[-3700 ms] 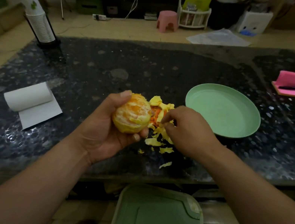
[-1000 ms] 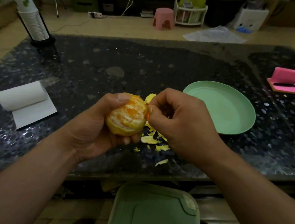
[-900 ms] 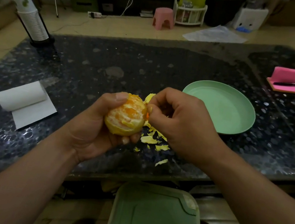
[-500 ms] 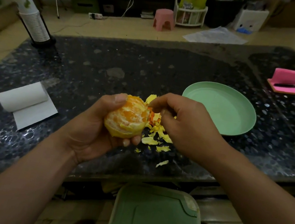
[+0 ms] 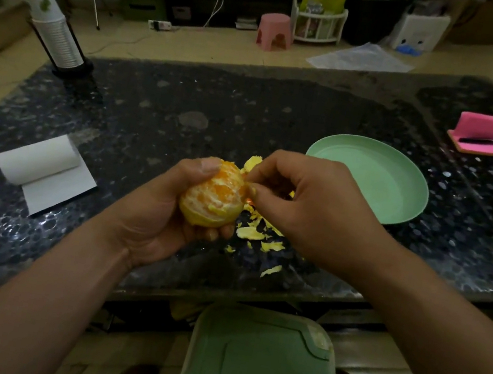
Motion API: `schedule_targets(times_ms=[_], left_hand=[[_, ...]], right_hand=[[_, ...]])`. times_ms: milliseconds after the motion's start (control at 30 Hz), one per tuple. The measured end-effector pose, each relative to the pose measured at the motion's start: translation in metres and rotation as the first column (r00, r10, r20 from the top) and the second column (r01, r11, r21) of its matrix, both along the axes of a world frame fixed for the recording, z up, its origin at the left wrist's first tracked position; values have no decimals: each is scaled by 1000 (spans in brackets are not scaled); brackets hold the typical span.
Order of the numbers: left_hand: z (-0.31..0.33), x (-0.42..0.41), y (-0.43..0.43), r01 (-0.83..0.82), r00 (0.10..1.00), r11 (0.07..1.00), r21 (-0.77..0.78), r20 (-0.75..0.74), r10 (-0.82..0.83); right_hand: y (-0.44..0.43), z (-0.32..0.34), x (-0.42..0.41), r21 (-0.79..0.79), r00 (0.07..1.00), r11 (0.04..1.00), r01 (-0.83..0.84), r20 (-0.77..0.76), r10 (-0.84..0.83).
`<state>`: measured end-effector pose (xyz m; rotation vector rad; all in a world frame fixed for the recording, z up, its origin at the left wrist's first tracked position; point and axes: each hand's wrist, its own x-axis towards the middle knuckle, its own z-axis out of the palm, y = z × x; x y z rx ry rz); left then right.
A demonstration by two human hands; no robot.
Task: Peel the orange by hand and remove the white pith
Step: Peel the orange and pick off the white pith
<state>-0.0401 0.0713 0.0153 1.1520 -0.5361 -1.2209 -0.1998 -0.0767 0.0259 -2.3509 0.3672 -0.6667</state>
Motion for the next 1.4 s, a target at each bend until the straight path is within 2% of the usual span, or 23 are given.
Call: schedule_targets(times_ms=[167, 333, 433, 567, 700, 833, 967, 1167, 1400], left_hand=[[1, -3, 0, 39, 999, 999, -10, 30, -39], [1, -3, 0, 51, 999, 999, -15, 20, -50], [1, -3, 1, 74, 997, 997, -19, 18, -73], [0, -2, 2, 100, 995, 995, -16, 4, -100], [-2, -2, 2, 140, 990, 989, 54, 3, -140], [-5, -3, 3, 115, 993, 992, 60, -24, -113], [-1, -2, 1, 77, 997, 997, 14, -33, -77], [0, -1, -1, 26, 999, 999, 39, -20, -25], [2, -4, -2, -10, 1000, 993, 115, -11, 12]], right_hand=[[0, 2, 0, -18, 998, 1000, -17, -52, 16], [2, 0, 2, 26, 997, 997, -68, 23, 67], [2, 0, 1, -28, 996, 996, -81, 45, 82], [2, -1, 2, -176, 993, 982, -72, 76, 86], [-1, 0, 1, -255, 993, 967, -20, 109, 50], [-10, -2, -3, -154, 993, 988, 18, 117, 0], [-14, -10, -2, -75, 997, 995, 66, -23, -68], [-9, 1, -3, -56, 999, 998, -22, 35, 24], [-7, -1, -2, -252, 997, 966, -54, 32, 64]])
